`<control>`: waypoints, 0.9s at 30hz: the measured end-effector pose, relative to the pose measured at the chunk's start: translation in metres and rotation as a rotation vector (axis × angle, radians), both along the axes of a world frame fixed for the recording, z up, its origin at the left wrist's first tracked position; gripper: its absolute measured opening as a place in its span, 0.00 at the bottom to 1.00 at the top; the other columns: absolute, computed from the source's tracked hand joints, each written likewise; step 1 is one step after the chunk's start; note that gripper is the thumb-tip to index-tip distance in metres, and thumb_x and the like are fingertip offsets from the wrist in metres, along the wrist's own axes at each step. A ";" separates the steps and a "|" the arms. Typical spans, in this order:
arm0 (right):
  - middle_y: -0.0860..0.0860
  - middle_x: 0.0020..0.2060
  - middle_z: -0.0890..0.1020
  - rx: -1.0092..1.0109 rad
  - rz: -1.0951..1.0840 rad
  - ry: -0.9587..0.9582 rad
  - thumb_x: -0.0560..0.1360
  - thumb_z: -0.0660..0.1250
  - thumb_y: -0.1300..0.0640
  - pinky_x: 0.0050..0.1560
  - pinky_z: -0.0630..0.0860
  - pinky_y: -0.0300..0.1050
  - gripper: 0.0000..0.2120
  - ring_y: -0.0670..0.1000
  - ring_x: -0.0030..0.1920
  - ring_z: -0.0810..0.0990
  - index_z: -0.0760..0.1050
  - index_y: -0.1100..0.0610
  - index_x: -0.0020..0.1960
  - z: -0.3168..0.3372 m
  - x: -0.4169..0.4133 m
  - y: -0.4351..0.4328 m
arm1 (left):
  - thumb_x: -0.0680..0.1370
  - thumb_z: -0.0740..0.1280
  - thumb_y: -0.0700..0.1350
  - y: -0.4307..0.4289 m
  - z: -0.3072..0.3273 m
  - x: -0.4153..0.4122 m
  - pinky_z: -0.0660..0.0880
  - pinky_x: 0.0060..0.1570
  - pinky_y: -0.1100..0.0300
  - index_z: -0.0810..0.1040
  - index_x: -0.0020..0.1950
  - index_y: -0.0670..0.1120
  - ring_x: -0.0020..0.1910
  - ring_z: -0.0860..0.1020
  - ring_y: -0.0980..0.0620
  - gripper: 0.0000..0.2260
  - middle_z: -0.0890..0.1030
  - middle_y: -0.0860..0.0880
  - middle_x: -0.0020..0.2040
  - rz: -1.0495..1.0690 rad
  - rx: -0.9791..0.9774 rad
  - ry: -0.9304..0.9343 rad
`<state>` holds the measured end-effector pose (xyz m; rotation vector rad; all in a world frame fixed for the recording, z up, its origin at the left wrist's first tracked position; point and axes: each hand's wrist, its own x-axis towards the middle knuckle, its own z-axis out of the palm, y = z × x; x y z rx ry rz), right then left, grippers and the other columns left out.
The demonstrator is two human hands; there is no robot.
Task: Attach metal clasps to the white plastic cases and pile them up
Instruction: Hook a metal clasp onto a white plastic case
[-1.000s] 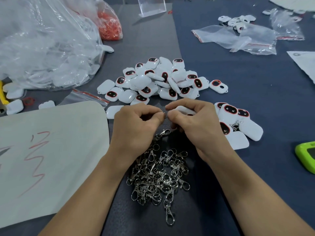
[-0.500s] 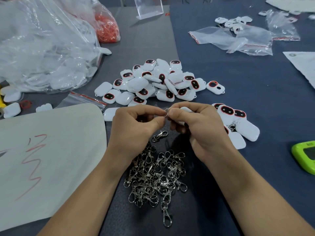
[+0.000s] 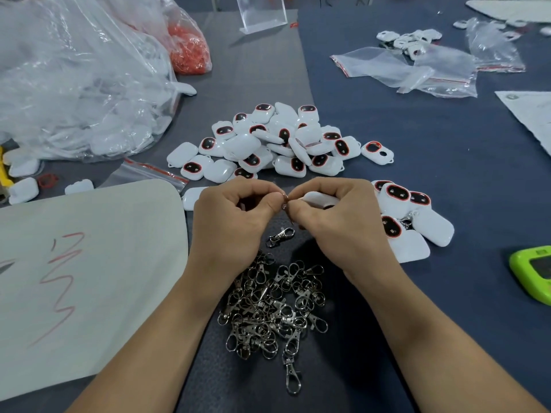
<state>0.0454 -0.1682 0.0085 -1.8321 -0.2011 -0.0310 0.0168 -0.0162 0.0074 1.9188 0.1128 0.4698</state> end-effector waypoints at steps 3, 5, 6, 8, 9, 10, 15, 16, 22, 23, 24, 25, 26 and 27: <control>0.49 0.30 0.84 0.004 0.002 0.002 0.68 0.75 0.56 0.36 0.81 0.53 0.02 0.51 0.32 0.82 0.85 0.49 0.39 0.002 0.000 0.000 | 0.72 0.77 0.42 0.001 0.001 -0.001 0.76 0.39 0.65 0.85 0.40 0.58 0.38 0.81 0.55 0.09 0.85 0.58 0.39 -0.006 0.011 -0.023; 0.51 0.30 0.84 0.021 -0.007 0.004 0.68 0.74 0.58 0.36 0.81 0.55 0.04 0.52 0.32 0.81 0.85 0.50 0.38 0.003 -0.001 0.001 | 0.71 0.78 0.41 0.001 0.001 -0.001 0.76 0.37 0.61 0.86 0.40 0.56 0.37 0.81 0.50 0.09 0.85 0.55 0.37 -0.025 -0.010 -0.033; 0.52 0.29 0.84 0.030 -0.012 0.010 0.67 0.74 0.59 0.36 0.80 0.55 0.04 0.54 0.32 0.81 0.85 0.50 0.37 0.004 -0.001 0.001 | 0.70 0.79 0.40 0.001 0.002 -0.001 0.76 0.37 0.58 0.86 0.40 0.55 0.36 0.81 0.49 0.10 0.85 0.53 0.37 -0.043 -0.030 -0.033; 0.53 0.29 0.83 0.114 -0.012 0.070 0.66 0.73 0.61 0.34 0.78 0.51 0.04 0.54 0.30 0.79 0.85 0.53 0.36 0.005 0.000 0.000 | 0.69 0.80 0.38 0.001 0.002 -0.001 0.76 0.36 0.58 0.86 0.40 0.53 0.34 0.80 0.51 0.10 0.85 0.49 0.36 -0.087 -0.080 -0.019; 0.54 0.28 0.82 0.188 -0.001 0.122 0.66 0.73 0.63 0.31 0.76 0.46 0.04 0.52 0.29 0.78 0.85 0.56 0.36 0.006 0.000 0.000 | 0.69 0.80 0.38 0.000 0.003 -0.001 0.76 0.35 0.59 0.87 0.40 0.53 0.34 0.79 0.52 0.09 0.85 0.48 0.35 -0.104 -0.104 -0.009; 0.54 0.27 0.81 0.240 0.012 0.167 0.66 0.73 0.65 0.31 0.74 0.42 0.04 0.50 0.29 0.77 0.85 0.57 0.35 0.007 0.001 0.000 | 0.69 0.80 0.38 0.001 0.003 -0.001 0.76 0.36 0.60 0.87 0.40 0.52 0.34 0.79 0.53 0.09 0.85 0.48 0.35 -0.116 -0.125 0.001; 0.45 0.31 0.85 0.001 -0.050 0.023 0.68 0.77 0.60 0.36 0.79 0.40 0.05 0.45 0.33 0.83 0.86 0.50 0.38 0.005 0.000 -0.001 | 0.71 0.77 0.37 0.000 0.002 0.001 0.74 0.37 0.68 0.86 0.39 0.52 0.34 0.77 0.60 0.09 0.84 0.52 0.35 -0.130 -0.111 0.023; 0.44 0.32 0.85 -0.032 -0.063 -0.025 0.69 0.78 0.59 0.36 0.77 0.36 0.06 0.43 0.34 0.83 0.86 0.49 0.39 0.005 -0.001 -0.001 | 0.71 0.77 0.37 0.000 0.002 0.001 0.73 0.37 0.69 0.85 0.39 0.53 0.33 0.76 0.61 0.10 0.83 0.54 0.35 -0.133 -0.067 0.022; 0.46 0.31 0.85 -0.031 -0.060 0.008 0.68 0.77 0.61 0.37 0.79 0.40 0.07 0.45 0.34 0.83 0.86 0.50 0.37 0.006 -0.001 -0.002 | 0.74 0.76 0.40 -0.002 -0.001 -0.001 0.75 0.38 0.61 0.83 0.42 0.56 0.36 0.79 0.49 0.10 0.83 0.49 0.36 -0.107 0.052 -0.018; 0.49 0.31 0.85 0.052 -0.046 0.063 0.68 0.77 0.64 0.37 0.80 0.44 0.07 0.47 0.33 0.82 0.86 0.52 0.37 0.006 0.000 -0.001 | 0.73 0.77 0.40 -0.002 0.000 -0.001 0.76 0.39 0.61 0.84 0.42 0.56 0.37 0.80 0.49 0.10 0.84 0.50 0.37 -0.091 0.036 -0.022; 0.51 0.30 0.85 0.143 -0.027 0.116 0.68 0.76 0.66 0.36 0.79 0.44 0.08 0.49 0.32 0.81 0.86 0.54 0.36 0.008 0.000 -0.001 | 0.72 0.78 0.39 -0.002 0.001 -0.001 0.77 0.40 0.62 0.84 0.42 0.56 0.37 0.80 0.50 0.11 0.84 0.49 0.37 -0.081 0.019 -0.023; 0.53 0.30 0.84 0.222 -0.005 0.159 0.68 0.76 0.69 0.34 0.77 0.42 0.09 0.49 0.31 0.79 0.85 0.55 0.35 0.008 0.001 -0.001 | 0.72 0.78 0.39 -0.001 0.002 -0.001 0.77 0.40 0.62 0.85 0.43 0.56 0.37 0.81 0.51 0.11 0.85 0.49 0.38 -0.079 0.003 -0.022; 0.53 0.29 0.83 0.270 0.021 0.191 0.68 0.76 0.70 0.32 0.75 0.39 0.10 0.49 0.30 0.77 0.85 0.56 0.34 0.009 0.001 -0.001 | 0.71 0.78 0.38 -0.001 0.003 -0.001 0.76 0.39 0.63 0.85 0.43 0.55 0.36 0.80 0.52 0.11 0.85 0.48 0.37 -0.082 -0.014 -0.022; 0.53 0.28 0.82 0.289 0.046 0.211 0.68 0.76 0.70 0.30 0.73 0.37 0.11 0.48 0.29 0.77 0.85 0.56 0.34 0.009 0.002 -0.001 | 0.71 0.79 0.37 0.000 0.004 -0.002 0.76 0.38 0.64 0.85 0.42 0.54 0.35 0.79 0.54 0.11 0.85 0.48 0.37 -0.086 -0.029 -0.021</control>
